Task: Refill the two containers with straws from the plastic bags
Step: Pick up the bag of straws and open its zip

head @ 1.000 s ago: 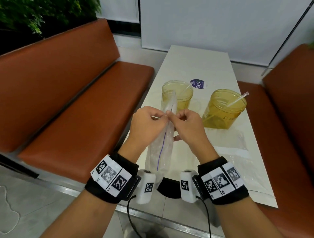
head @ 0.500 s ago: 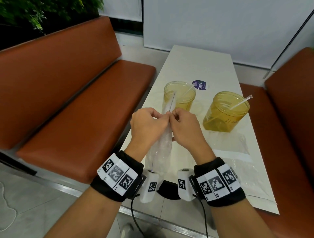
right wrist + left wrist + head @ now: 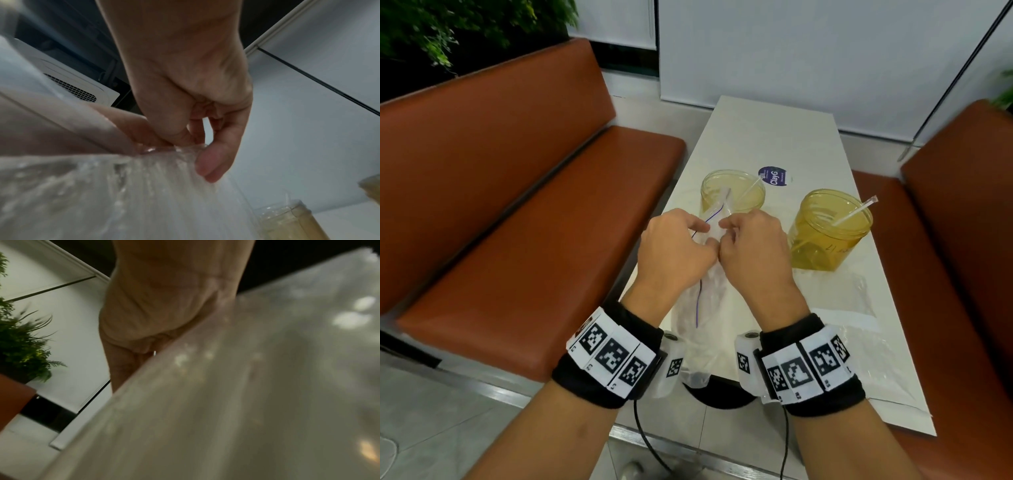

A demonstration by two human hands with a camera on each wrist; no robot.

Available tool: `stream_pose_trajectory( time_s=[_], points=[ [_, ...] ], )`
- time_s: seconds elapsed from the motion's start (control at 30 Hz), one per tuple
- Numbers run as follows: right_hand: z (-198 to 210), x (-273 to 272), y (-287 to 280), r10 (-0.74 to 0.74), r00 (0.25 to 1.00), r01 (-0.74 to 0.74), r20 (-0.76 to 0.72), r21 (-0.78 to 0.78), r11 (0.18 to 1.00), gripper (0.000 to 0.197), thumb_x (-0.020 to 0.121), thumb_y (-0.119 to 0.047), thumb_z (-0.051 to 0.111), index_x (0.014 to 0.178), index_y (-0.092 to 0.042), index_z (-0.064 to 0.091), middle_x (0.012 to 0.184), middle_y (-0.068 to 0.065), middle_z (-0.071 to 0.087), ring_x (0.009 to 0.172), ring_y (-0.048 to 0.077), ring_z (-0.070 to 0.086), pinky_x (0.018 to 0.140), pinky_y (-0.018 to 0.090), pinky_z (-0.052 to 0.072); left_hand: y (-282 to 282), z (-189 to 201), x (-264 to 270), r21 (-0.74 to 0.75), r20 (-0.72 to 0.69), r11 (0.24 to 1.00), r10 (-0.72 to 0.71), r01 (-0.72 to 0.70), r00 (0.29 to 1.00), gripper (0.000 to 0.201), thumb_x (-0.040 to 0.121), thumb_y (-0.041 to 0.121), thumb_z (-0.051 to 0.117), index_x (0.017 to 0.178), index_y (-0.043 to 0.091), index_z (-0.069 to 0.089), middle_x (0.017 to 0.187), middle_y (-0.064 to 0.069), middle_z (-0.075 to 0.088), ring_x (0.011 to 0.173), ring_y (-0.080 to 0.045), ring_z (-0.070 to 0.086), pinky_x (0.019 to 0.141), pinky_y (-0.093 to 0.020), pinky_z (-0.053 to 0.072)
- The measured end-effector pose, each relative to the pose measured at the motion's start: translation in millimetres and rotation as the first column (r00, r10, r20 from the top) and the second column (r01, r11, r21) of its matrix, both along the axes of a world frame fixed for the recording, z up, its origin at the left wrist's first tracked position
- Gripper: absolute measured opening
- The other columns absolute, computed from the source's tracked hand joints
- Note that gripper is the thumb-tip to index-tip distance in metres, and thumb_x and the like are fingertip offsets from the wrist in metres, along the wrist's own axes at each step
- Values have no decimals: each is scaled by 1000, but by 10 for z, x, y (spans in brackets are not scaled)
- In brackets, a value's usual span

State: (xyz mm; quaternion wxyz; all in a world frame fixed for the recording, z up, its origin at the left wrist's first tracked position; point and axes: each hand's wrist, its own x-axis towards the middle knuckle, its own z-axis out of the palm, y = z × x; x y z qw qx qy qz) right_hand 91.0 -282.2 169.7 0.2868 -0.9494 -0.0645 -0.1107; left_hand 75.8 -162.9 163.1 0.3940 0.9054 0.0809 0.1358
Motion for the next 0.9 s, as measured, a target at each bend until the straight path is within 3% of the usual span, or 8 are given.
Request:
stream_pose_trajectory(
  time_s=[0.07,0.23,0.47,0.57,0.63,0.7,0.8,0.9],
  points=[
    [16,3,-22,-26,1000,26,-1,-8,1000,31,94,-18,59,122,-18,71,122,7,66,105,27,66,80,30,48,13,14,-11,-6,-17,1000,-22,21,1000,30,77,18,73,105,28,77,110,13,72,83,-11,68,76,-25,49],
    [92,94,-218,-72,995,65,-66,-98,993,44,90,1,56,123,-25,70,125,7,62,107,29,64,78,31,47,191,47,40,66,1,997,28,-28,1000,46,85,-2,56,109,29,79,117,3,74,105,-27,66,91,-41,57],
    [128,303,-624,-275,953,246,-126,-207,947,45,87,6,59,101,-36,72,113,3,67,94,23,66,66,30,46,508,-50,92,46,-16,998,49,-48,999,40,92,-1,58,108,27,81,109,0,77,100,-26,67,85,-42,61],
    [91,325,-597,-282,950,240,-134,-266,934,45,91,2,59,118,-32,69,124,6,61,105,28,65,72,31,46,413,-59,103,54,29,998,8,-10,1000,39,93,-4,56,107,23,81,111,-4,76,102,-27,67,88,-41,60],
    [69,316,-572,-272,955,229,-120,-282,931,41,94,-6,60,126,-30,65,126,6,60,111,28,63,75,33,48,346,-57,99,51,18,999,8,-9,1000,42,93,-6,52,95,25,81,108,-8,75,93,-28,65,78,-36,58],
    [43,318,-582,-266,959,223,-100,-316,922,30,97,-21,61,126,-28,67,128,7,58,118,29,57,83,36,50,317,-39,78,52,-46,999,-4,6,999,42,94,-4,47,101,20,80,112,-12,74,94,-32,64,80,-36,56],
    [20,302,-611,-160,979,186,127,-233,955,23,96,-30,66,115,-21,72,121,7,55,116,28,50,93,36,48,311,-3,50,30,-120,999,-31,35,992,42,95,3,46,126,17,71,133,-8,66,116,-32,62,100,-43,53],
    [146,249,-485,112,923,-130,368,24,991,14,94,-27,67,99,-17,75,91,-2,60,80,14,56,74,31,49,286,20,48,-18,-132,998,-65,63,989,45,92,3,48,130,18,68,137,-6,64,119,-30,62,102,-45,51]
  ],
)
